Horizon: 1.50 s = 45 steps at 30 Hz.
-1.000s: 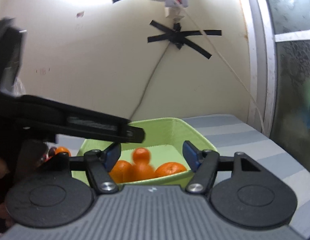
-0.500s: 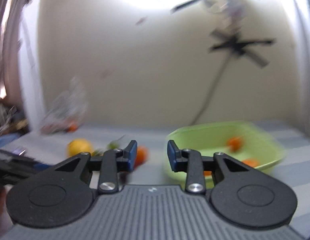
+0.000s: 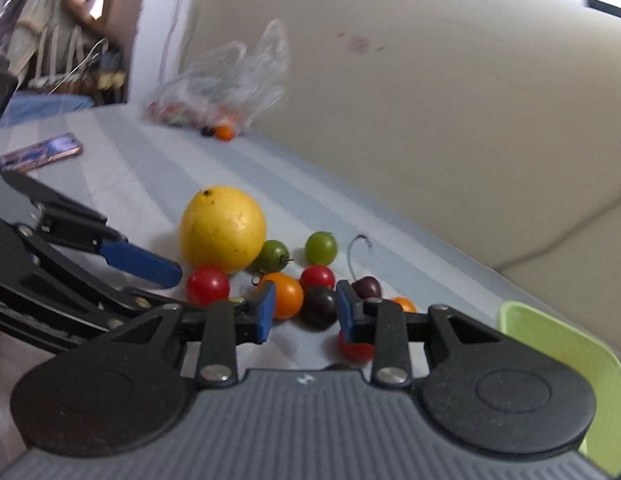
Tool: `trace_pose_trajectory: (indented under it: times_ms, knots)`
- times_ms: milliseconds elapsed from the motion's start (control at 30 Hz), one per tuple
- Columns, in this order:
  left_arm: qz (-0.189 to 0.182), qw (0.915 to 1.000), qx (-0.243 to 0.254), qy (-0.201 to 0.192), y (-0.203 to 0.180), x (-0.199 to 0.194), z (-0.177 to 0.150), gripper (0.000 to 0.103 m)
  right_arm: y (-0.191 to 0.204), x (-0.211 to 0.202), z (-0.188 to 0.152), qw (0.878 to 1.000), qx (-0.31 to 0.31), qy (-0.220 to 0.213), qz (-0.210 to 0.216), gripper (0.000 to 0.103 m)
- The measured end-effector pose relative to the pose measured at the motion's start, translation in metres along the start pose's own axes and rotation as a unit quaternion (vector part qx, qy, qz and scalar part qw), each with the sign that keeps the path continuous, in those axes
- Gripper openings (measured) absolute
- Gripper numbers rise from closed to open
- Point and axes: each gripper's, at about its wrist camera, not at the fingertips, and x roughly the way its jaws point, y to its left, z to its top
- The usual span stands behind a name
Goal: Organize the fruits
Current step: 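Grasp a red cherry tomato with the left tool while the right tool grasps a stemmed orange tomato, then carry both tomatoes over the green basket and open both tools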
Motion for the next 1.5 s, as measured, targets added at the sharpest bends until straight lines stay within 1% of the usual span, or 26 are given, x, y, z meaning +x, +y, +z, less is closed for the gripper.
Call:
trace_pose_trajectory:
  times_ms: [100,167,233,267,333,367,400,467,500,567,700,767,833,900,933,1000,1100,1133,1333,1500]
  knots:
    - [0.000,1.0000,-0.001,0.000,0.000,0.003,0.002,0.049,-0.003,0.004,0.003,0.999,-0.011,0.014,0.041,0.036]
    - [0.007,0.9999,0.011,0.001,-0.004,0.005,0.003,0.049,-0.005,0.011,0.007,0.998,-0.014,0.025,0.055,0.036]
    - [0.007,0.9999,0.015,0.001,-0.004,0.007,0.004,0.048,-0.004,0.018,0.010,0.998,-0.023,0.036,0.055,0.036]
    - [0.009,0.9998,0.017,0.001,-0.004,0.007,0.004,0.046,-0.004,0.020,0.012,0.997,-0.029,0.036,0.056,0.036]
    - [0.016,0.9997,0.020,-0.001,-0.005,0.006,0.003,0.034,-0.003,0.025,0.016,0.996,-0.038,0.047,0.065,0.035]
    - [0.006,0.9998,0.019,0.000,-0.005,0.006,0.003,0.029,-0.003,0.027,0.018,0.995,-0.038,0.058,0.076,0.032]
    - [-0.001,0.9998,0.018,0.001,-0.005,0.005,0.002,0.027,-0.004,0.028,0.019,0.993,-0.034,0.069,0.090,0.031]
    - [0.001,0.9998,0.022,-0.001,-0.007,0.002,-0.001,0.027,-0.003,0.024,0.019,0.992,-0.031,0.078,0.095,0.030]
    - [-0.008,0.9998,0.020,0.000,-0.007,0.000,-0.002,0.027,-0.002,0.020,0.018,0.992,-0.024,0.081,0.097,0.030]
    - [-0.039,0.9992,0.007,0.004,-0.007,-0.007,-0.007,0.027,-0.003,0.011,0.013,0.992,0.000,0.080,0.100,0.030]
    - [-0.081,0.9963,0.024,0.016,-0.020,-0.027,-0.027,0.027,-0.001,-0.022,-0.007,0.994,0.042,0.062,0.076,0.030]
    - [-0.090,0.9951,0.038,0.017,-0.030,-0.039,-0.036,0.027,0.003,-0.041,-0.022,0.994,0.069,0.054,0.062,0.030]
    - [-0.107,0.9932,0.038,0.025,-0.035,-0.047,-0.041,0.027,0.008,-0.061,-0.037,0.994,0.087,0.044,0.045,0.030]
    - [-0.120,0.9915,0.042,0.025,-0.041,-0.055,-0.046,0.027,0.010,-0.081,-0.055,0.992,0.116,0.037,0.025,0.030]
    - [-0.122,0.9909,0.052,0.024,-0.046,-0.057,-0.048,0.027,0.010,-0.089,-0.062,0.991,0.132,0.033,0.016,0.030]
    - [-0.120,0.9899,0.070,0.026,-0.056,-0.058,-0.050,0.027,0.010,-0.106,-0.076,0.986,0.163,0.026,-0.003,0.030]
    - [-0.112,0.9901,0.079,0.033,-0.067,-0.052,-0.050,0.029,0.007,-0.121,-0.088,0.983,0.182,0.020,-0.017,0.030]
    - [-0.106,0.9905,0.081,0.033,-0.070,-0.050,-0.050,0.032,0.006,-0.123,-0.090,0.982,0.186,0.020,-0.017,0.030]
    - [-0.085,0.9920,0.088,0.030,-0.075,-0.051,-0.051,0.032,0.006,-0.119,-0.093,0.984,0.179,0.009,-0.016,0.031]
    - [-0.077,0.9918,0.096,0.036,-0.082,-0.049,-0.047,0.033,0.009,-0.119,-0.098,0.984,0.175,-0.001,-0.012,0.031]
